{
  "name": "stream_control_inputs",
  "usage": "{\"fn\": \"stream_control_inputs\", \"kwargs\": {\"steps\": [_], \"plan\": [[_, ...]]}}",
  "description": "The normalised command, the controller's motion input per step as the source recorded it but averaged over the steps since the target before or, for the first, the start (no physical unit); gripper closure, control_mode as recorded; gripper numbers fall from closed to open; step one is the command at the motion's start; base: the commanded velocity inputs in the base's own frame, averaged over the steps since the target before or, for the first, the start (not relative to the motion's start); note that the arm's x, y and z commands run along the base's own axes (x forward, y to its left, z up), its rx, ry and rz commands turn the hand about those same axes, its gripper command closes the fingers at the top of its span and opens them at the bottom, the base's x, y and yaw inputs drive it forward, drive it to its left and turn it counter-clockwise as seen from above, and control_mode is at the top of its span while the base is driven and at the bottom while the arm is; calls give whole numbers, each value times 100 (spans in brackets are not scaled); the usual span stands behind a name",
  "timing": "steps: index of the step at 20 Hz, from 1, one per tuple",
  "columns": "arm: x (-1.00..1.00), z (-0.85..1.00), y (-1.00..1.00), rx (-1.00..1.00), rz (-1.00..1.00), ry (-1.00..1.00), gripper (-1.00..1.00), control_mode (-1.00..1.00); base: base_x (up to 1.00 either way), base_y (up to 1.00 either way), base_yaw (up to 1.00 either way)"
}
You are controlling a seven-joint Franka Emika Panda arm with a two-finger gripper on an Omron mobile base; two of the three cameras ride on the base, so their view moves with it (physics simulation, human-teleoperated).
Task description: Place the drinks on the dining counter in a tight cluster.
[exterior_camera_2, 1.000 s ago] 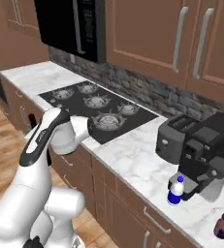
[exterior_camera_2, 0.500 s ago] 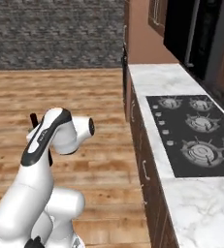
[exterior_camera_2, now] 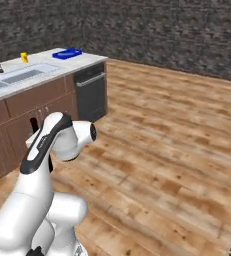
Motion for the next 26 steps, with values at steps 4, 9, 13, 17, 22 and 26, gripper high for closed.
{"fn": "stream_control_inputs", "kwargs": {"steps": [4,9,13,17,22,26], "plan": [[0,0,0,0,0,0,100,100,12,0,92],[0,0,0,0,0,0,100,100,30,0,77],[0,0,0,0,0,0,100,100,60,-4,46],[0,0,0,0,0,0,100,100,84,-6,10],[0,0,0,0,0,0,100,100,85,-7,6],[0,0,0,0,0,0,100,100,85,-7,7]]}}
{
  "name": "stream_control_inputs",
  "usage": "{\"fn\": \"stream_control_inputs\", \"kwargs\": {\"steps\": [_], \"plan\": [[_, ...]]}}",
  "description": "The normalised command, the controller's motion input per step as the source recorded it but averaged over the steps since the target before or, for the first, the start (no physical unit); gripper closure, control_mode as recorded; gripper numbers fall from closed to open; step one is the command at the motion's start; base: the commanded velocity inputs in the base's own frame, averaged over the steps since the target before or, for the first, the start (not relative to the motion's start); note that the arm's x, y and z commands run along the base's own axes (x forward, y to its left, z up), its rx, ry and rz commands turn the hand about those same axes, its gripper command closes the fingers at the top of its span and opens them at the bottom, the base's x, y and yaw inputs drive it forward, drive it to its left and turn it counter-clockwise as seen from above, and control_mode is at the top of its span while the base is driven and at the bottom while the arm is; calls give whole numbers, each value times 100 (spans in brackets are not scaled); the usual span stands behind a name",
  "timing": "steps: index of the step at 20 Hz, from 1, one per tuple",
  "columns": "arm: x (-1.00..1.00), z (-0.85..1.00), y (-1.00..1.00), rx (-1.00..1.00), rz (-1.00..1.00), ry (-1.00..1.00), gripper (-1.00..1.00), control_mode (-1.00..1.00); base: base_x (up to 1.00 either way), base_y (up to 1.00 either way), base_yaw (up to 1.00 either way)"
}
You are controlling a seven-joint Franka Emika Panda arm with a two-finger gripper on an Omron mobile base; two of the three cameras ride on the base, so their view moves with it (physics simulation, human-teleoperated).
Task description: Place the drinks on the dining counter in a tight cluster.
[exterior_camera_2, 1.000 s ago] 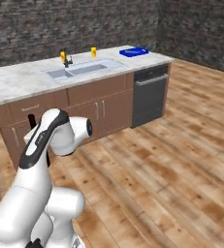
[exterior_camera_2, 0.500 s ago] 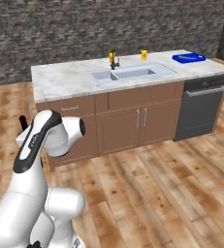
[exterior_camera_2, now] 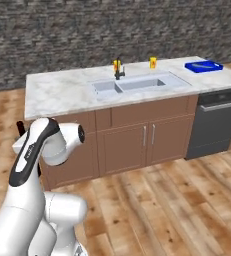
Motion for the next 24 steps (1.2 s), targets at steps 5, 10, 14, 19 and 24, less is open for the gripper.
{"fn": "stream_control_inputs", "kwargs": {"steps": [5,10,14,19,24], "plan": [[0,0,0,0,0,0,100,100,83,-10,8],[0,0,0,0,0,0,100,100,81,-15,8],[0,0,0,0,0,0,100,100,82,-24,4],[0,0,0,0,0,0,100,100,81,-32,3],[0,0,0,0,0,0,100,100,72,-38,2]]}}
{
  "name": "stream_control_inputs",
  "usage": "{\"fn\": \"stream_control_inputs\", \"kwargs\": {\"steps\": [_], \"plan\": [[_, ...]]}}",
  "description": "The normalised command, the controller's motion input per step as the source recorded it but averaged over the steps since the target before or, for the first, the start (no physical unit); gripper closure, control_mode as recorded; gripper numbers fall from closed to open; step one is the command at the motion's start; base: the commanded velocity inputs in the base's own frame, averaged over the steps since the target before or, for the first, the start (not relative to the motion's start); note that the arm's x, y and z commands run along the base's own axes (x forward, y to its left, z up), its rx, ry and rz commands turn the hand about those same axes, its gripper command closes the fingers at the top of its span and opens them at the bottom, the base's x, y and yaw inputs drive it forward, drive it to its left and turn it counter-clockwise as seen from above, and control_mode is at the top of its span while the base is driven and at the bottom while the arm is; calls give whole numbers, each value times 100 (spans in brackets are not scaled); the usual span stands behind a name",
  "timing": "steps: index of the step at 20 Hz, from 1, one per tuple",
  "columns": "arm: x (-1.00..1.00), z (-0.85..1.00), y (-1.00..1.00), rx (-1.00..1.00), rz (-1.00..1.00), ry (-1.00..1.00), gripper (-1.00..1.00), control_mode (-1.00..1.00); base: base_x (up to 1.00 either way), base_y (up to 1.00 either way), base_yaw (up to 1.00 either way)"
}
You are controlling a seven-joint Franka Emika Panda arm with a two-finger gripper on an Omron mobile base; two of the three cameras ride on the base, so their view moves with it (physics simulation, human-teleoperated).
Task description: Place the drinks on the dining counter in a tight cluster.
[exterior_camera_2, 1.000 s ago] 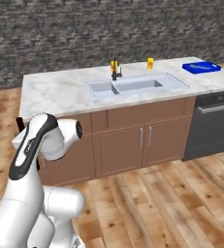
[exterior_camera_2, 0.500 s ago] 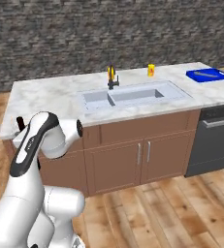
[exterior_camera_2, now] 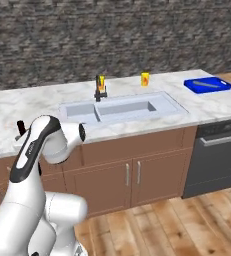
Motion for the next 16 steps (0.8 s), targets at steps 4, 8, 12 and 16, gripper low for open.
{"fn": "stream_control_inputs", "kwargs": {"steps": [4,8,12,16], "plan": [[0,0,0,0,0,0,100,100,68,-40,2],[0,0,0,0,0,0,100,100,67,-42,2],[0,0,0,0,0,0,100,100,67,-41,3],[0,0,0,0,0,0,100,100,66,-40,5]]}}
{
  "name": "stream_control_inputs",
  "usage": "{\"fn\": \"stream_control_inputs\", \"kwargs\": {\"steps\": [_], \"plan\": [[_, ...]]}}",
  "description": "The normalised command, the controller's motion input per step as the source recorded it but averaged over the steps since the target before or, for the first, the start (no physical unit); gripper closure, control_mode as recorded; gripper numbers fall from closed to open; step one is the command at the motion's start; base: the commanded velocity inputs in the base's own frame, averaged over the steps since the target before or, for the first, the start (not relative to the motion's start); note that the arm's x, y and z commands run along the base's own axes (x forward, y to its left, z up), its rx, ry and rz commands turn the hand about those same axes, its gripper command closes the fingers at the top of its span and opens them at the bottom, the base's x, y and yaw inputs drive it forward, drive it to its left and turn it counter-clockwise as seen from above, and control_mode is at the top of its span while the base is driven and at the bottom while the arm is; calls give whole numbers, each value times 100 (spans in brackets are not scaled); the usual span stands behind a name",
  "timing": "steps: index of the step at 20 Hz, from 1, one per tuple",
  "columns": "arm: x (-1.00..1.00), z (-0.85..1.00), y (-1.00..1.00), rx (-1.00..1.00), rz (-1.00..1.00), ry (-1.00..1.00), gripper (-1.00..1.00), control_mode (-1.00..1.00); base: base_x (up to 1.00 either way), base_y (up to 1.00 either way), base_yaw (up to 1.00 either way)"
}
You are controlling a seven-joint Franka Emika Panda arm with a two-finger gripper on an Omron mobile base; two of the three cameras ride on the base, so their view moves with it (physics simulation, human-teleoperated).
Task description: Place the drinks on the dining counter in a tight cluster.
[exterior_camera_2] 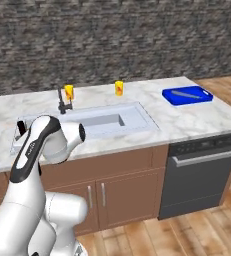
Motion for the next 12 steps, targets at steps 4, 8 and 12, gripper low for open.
{"fn": "stream_control_inputs", "kwargs": {"steps": [4,8,12], "plan": [[0,0,0,0,0,0,100,100,66,-40,5],[0,0,0,0,0,0,100,100,62,-40,8],[0,0,0,0,0,0,100,100,60,-37,13]]}}
